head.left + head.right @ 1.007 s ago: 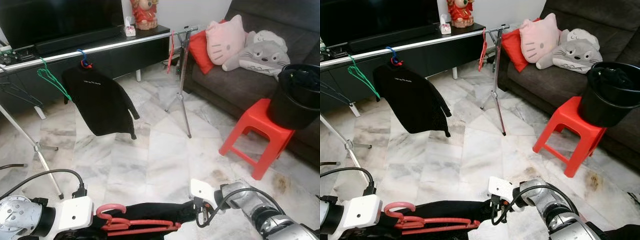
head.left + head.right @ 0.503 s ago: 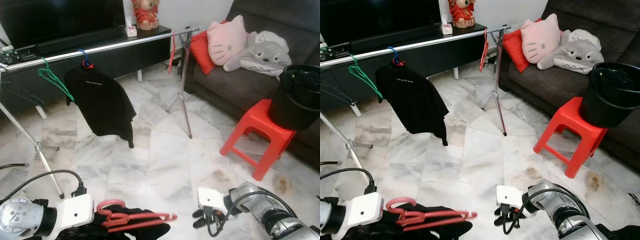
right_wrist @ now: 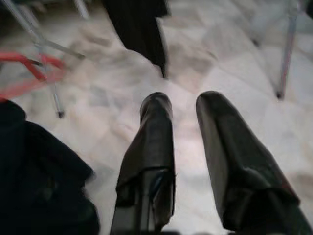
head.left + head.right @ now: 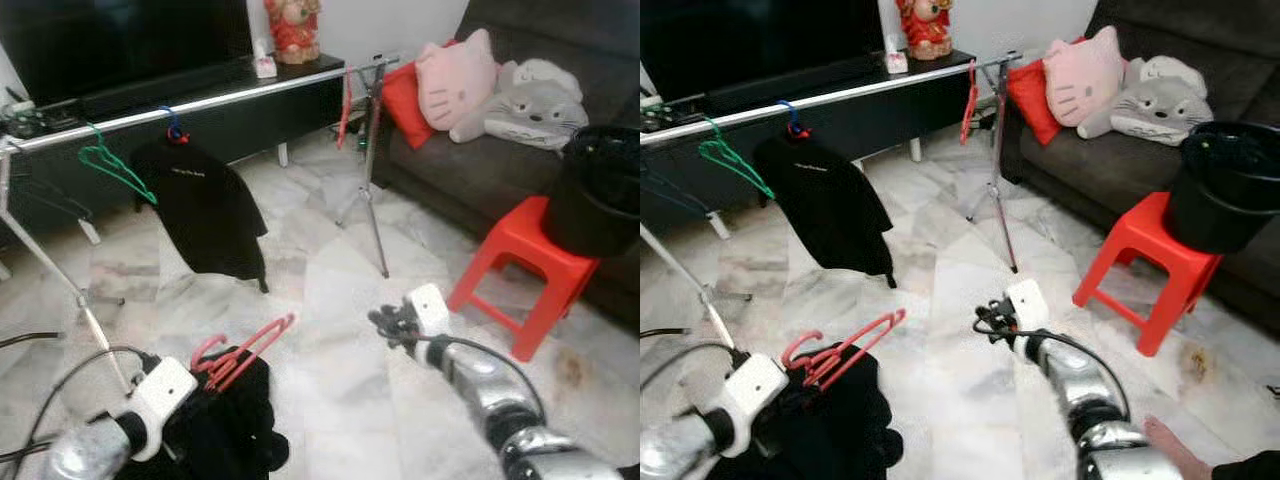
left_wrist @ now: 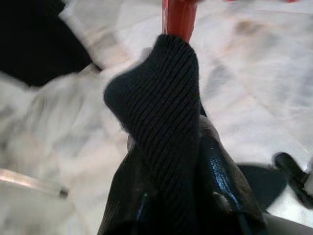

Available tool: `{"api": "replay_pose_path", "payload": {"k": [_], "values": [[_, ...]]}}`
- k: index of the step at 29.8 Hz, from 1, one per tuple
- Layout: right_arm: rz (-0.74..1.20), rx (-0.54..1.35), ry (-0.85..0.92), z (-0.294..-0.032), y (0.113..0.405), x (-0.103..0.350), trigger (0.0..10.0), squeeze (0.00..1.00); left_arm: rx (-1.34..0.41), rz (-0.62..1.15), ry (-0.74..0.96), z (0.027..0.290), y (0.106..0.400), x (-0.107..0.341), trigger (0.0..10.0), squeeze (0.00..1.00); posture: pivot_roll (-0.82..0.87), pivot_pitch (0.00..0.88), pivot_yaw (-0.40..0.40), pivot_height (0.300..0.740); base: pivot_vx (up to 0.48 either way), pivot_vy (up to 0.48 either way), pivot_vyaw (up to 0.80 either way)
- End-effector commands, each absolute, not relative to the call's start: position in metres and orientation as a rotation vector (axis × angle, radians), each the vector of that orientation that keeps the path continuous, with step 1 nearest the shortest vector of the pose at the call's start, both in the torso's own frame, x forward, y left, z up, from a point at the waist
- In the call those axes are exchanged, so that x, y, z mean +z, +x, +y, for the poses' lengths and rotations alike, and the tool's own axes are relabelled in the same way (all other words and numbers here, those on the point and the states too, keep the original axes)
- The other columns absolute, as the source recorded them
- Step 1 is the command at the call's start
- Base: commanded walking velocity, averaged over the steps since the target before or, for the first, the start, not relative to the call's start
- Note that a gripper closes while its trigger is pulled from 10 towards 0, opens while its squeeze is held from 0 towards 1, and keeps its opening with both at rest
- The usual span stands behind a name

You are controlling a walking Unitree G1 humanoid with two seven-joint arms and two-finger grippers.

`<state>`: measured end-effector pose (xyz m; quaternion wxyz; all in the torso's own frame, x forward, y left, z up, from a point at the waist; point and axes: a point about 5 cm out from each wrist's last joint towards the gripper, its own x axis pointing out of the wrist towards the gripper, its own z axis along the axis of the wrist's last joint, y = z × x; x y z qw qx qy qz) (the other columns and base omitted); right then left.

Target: Hang hanger

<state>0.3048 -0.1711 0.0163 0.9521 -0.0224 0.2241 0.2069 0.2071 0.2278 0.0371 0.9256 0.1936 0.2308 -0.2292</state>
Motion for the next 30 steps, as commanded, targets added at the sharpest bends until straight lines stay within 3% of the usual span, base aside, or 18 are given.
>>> {"api": "replay_pose_path", "payload": {"k": [1, 2, 6, 9, 13, 19, 30], "values": [[0.565, 0.375, -0.033, -0.175, 0.282, -0.009, 10.0, 0.00, -0.313, 0.478, 0.404, 0.240, 0.212, 0.026, 10.0, 0.00, -0.06, 0.000, 0.023, 0.740, 0.000, 0.000, 0.00], [0.565, 0.375, -0.033, -0.175, 0.282, -0.009, 10.0, 0.00, -0.313, 0.478, 0.404, 0.240, 0.212, 0.026, 10.0, 0.00, -0.06, 0.000, 0.023, 0.740, 0.000, 0.000, 0.00], [0.791, 0.235, -0.071, -0.190, 0.236, -0.050, 10.0, 0.00, -0.131, 0.587, 0.315, 0.248, 0.197, -0.011, 10.0, 0.00, -0.06, 0.000, 0.029, 0.740, 0.000, 0.000, 0.00], [0.846, 0.186, -0.079, -0.194, 0.224, -0.058, 10.0, 0.00, -0.077, 0.613, 0.286, 0.250, 0.192, -0.022, 10.0, 0.00, -0.06, 0.000, 0.031, 0.740, 0.000, 0.000, 0.00], [0.998, 0.030, -0.036, -0.206, 0.186, -0.080, 10.0, 0.00, 0.025, 0.750, 0.203, 0.254, 0.168, -0.053, 10.0, 0.00, -0.06, 0.000, 0.033, 0.740, 0.000, 0.000, 0.00], [1.025, -0.002, -0.003, -0.201, 0.172, -0.088, 10.0, 0.00, 0.072, 0.840, 0.162, 0.251, 0.151, -0.071, 10.0, 0.00, -0.06, 0.000, 0.036, 0.740, 0.000, 0.000, 0.00], [1.021, -0.035, 0.037, -0.204, 0.166, -0.089, 10.0, 0.00, 0.120, 0.863, 0.105, 0.252, 0.145, -0.078, 10.0, 0.00, -0.07, 0.000, 0.038, 0.740, 0.000, 0.000, 0.00]]}}
